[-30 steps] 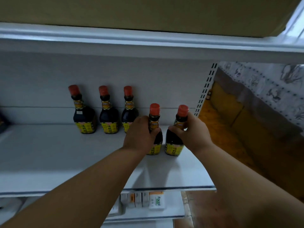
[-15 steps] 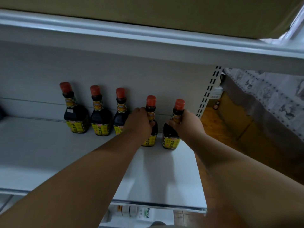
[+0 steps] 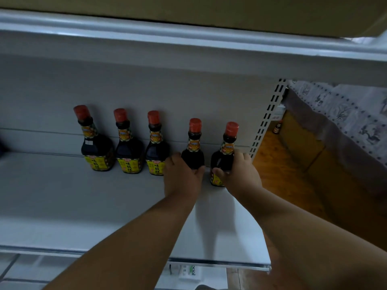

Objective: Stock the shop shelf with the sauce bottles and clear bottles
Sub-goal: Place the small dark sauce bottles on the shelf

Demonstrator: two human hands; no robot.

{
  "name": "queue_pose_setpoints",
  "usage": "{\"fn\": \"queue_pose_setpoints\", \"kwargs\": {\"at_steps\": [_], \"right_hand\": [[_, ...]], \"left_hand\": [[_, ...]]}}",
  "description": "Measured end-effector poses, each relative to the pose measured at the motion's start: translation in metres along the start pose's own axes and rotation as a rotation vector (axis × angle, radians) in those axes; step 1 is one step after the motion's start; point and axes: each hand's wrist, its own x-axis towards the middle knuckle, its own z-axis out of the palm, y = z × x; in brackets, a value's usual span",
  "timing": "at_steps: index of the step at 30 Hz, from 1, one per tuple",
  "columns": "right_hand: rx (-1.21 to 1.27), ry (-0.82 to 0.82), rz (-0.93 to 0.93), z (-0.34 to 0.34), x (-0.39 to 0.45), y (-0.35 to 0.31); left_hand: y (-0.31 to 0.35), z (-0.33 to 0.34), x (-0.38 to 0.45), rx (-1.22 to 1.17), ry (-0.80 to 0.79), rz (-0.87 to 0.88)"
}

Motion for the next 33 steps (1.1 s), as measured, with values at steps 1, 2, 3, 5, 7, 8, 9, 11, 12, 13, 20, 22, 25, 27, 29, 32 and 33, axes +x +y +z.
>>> {"fn": "queue_pose_setpoints", "kwargs": {"at_steps": [1, 2, 3, 5, 7, 8, 9, 11, 12, 13, 20, 22, 25, 27, 29, 32, 33], "right_hand": [[0.015, 0.005, 0.012, 0.001, 0.001, -0.001], [0.024, 0.008, 0.019, 0.002, 0.002, -0.002], [0.029, 0.009, 0.023, 0.003, 0.003, -0.002], [0.029, 0.012, 0.030, 0.004, 0.005, -0.003], [0.022, 0.015, 0.034, 0.004, 0.007, -0.004], [0.017, 0.016, 0.034, 0.003, 0.008, -0.005], [0.012, 0.015, 0.037, 0.003, 0.009, -0.005], [0.000, 0.007, 0.045, 0.003, 0.011, -0.006], [-0.002, 0.001, 0.050, 0.003, 0.012, -0.006], [-0.002, -0.002, 0.054, 0.003, 0.013, -0.006], [-0.016, -0.033, 0.044, 0.001, 0.022, -0.007], [-0.020, -0.035, 0.045, 0.001, 0.023, -0.007], [-0.028, -0.027, 0.045, 0.002, 0.020, -0.007], [-0.036, -0.016, 0.055, 0.001, 0.015, -0.008], [-0.017, 0.015, 0.082, 0.000, 0.004, -0.009], [0.005, 0.076, 0.072, 0.001, -0.019, -0.012], [0.008, 0.091, 0.051, 0.002, -0.027, -0.014]], "left_hand": [[0.001, 0.000, 0.004, 0.009, -0.004, -0.012], [0.002, 0.000, 0.007, 0.023, -0.008, -0.013], [0.002, 0.000, 0.009, 0.042, -0.012, -0.005], [0.003, 0.000, 0.011, 0.076, -0.022, 0.013], [0.004, 0.001, 0.013, 0.089, -0.031, 0.011], [0.005, 0.000, 0.014, 0.097, -0.035, 0.005], [0.007, 0.000, 0.015, 0.110, -0.039, 0.000], [0.009, 0.000, 0.016, 0.147, -0.046, -0.003], [0.010, 0.000, 0.016, 0.166, -0.049, -0.004], [0.011, 0.000, 0.016, 0.186, -0.050, -0.005], [0.016, 0.001, 0.022, 0.258, -0.066, -0.007], [0.016, 0.002, 0.024, 0.266, -0.068, -0.009], [0.016, 0.003, 0.022, 0.250, -0.061, -0.005], [0.014, 0.002, 0.014, 0.199, -0.041, -0.011], [0.007, 0.001, 0.001, 0.138, -0.012, -0.013], [-0.010, -0.005, -0.019, 0.108, -0.029, 0.050], [-0.016, -0.009, -0.023, 0.101, -0.043, 0.072]]}}
